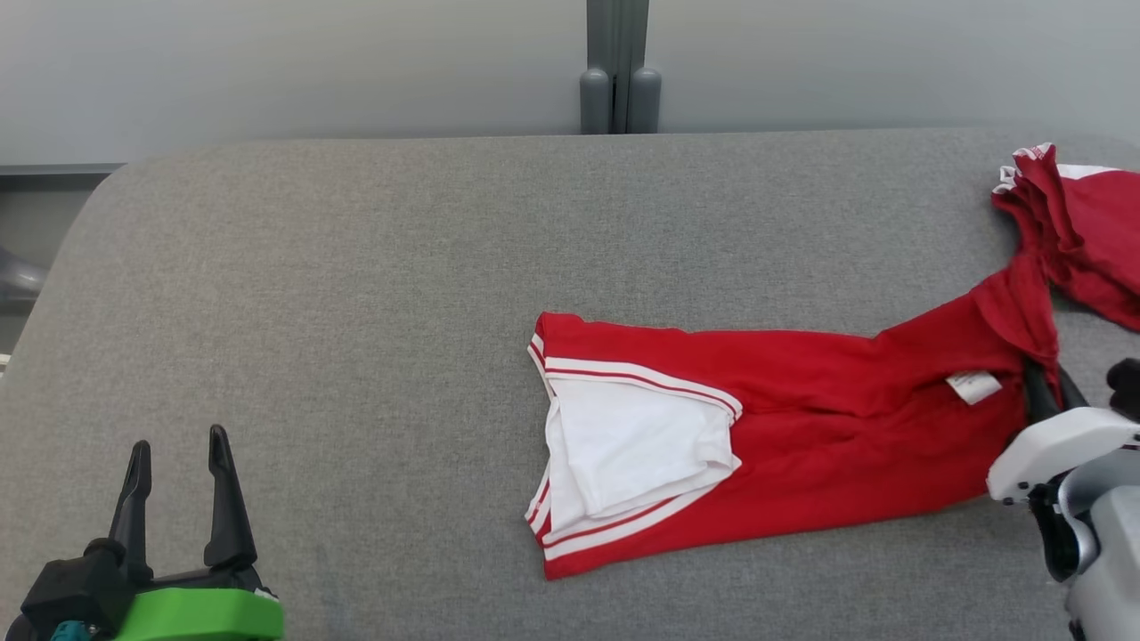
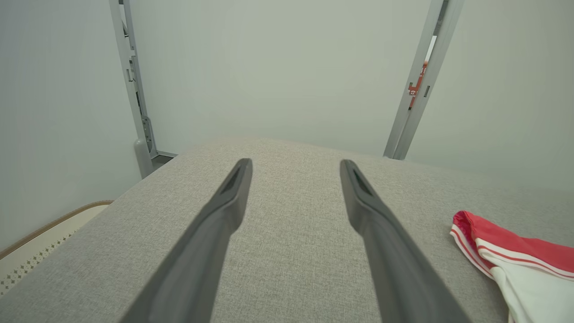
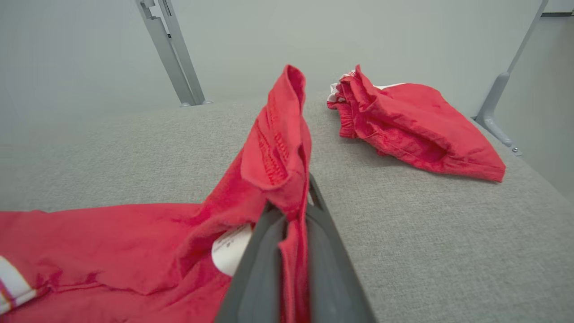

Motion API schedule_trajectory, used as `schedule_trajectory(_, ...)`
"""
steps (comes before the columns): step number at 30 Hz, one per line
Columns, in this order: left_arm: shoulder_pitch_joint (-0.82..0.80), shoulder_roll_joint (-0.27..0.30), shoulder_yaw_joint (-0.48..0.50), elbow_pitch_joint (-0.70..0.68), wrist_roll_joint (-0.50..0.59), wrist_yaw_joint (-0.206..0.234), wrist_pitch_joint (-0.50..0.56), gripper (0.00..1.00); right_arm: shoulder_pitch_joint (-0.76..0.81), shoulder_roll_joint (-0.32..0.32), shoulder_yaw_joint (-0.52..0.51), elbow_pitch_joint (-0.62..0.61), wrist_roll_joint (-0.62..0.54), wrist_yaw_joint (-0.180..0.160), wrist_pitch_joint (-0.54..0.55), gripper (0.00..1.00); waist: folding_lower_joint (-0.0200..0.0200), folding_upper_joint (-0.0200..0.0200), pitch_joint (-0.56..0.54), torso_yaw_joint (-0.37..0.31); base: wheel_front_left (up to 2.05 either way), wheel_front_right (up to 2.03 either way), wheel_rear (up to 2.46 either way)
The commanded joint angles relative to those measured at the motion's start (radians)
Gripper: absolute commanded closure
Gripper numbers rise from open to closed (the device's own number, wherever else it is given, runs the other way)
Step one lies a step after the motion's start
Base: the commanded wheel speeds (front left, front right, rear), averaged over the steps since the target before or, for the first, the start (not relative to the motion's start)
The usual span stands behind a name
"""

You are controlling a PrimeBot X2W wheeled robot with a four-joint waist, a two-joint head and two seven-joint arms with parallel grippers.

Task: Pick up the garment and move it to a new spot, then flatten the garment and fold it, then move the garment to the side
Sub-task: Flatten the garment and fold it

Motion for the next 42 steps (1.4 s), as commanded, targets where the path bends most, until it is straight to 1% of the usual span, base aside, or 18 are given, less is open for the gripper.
schedule_trajectory(1,0.016,0.000,0.003,0.000,0.006,-0.001,-0.003,0.00,-0.010,0.018,0.018,-0.019,0.004,-0.002,-0.004,1.00,0.0000,0.0000,-0.008,0.000,0.00,0.00,0.00)
schedule_trajectory(3,0.020,0.000,0.002,-0.003,0.007,-0.001,-0.003,0.00,-0.007,0.047,0.050,-0.043,0.008,-0.002,-0.004,1.00,0.0000,0.0000,-0.012,0.003,0.00,0.00,0.00)
schedule_trajectory(12,0.010,0.000,-0.017,0.001,0.000,-0.002,-0.003,0.00,0.021,0.192,0.249,-0.174,0.026,-0.002,0.021,1.00,0.0000,0.0000,-0.003,0.035,0.00,0.00,0.00)
schedule_trajectory(18,-0.021,0.000,-0.039,0.010,-0.008,-0.003,-0.003,0.00,0.019,0.254,0.351,-0.210,0.040,-0.002,0.040,1.00,0.0000,0.0000,0.011,0.070,0.00,0.00,0.00)
schedule_trajectory(25,-0.042,0.001,-0.060,0.016,-0.019,0.001,-0.003,0.00,-0.014,0.289,0.454,-0.182,0.063,-0.002,0.038,1.00,0.0000,0.0000,0.030,0.107,0.00,0.00,0.00)
schedule_trajectory(30,-0.053,0.000,-0.076,0.019,-0.028,0.007,-0.003,0.00,-0.041,0.292,0.505,-0.160,0.112,-0.002,0.019,1.00,0.0000,0.0000,0.042,0.127,0.00,0.00,0.00)
schedule_trajectory(35,-0.061,0.000,-0.086,0.025,-0.040,0.007,-0.003,0.00,-0.072,0.291,0.536,-0.120,0.147,-0.002,0.004,1.00,0.0000,0.0000,0.056,0.132,0.00,0.00,0.00)
schedule_trajectory(36,-0.064,0.000,-0.089,0.027,-0.041,0.007,-0.003,0.00,-0.080,0.291,0.538,-0.114,0.150,-0.002,0.002,0.51,0.0000,0.0000,0.058,0.133,0.00,0.00,0.00)
schedule_trajectory(37,-0.066,0.001,-0.092,0.029,-0.042,0.008,-0.003,0.00,-0.086,0.291,0.545,-0.108,0.154,-0.002,0.000,0.00,0.0000,0.0000,0.059,0.132,0.00,0.00,0.00)
schedule_trajectory(40,-0.068,0.001,-0.096,0.033,-0.046,0.012,-0.003,0.00,-0.099,0.291,0.552,-0.100,0.149,-0.002,-0.003,0.00,0.0000,0.0000,0.058,0.125,0.00,0.00,0.00)
schedule_trajectory(42,-0.066,0.001,-0.094,0.034,-0.046,0.011,-0.003,0.00,-0.115,0.290,0.516,-0.118,0.129,-0.002,-0.005,0.00,0.0000,0.0000,0.053,0.114,0.00,0.00,0.00)
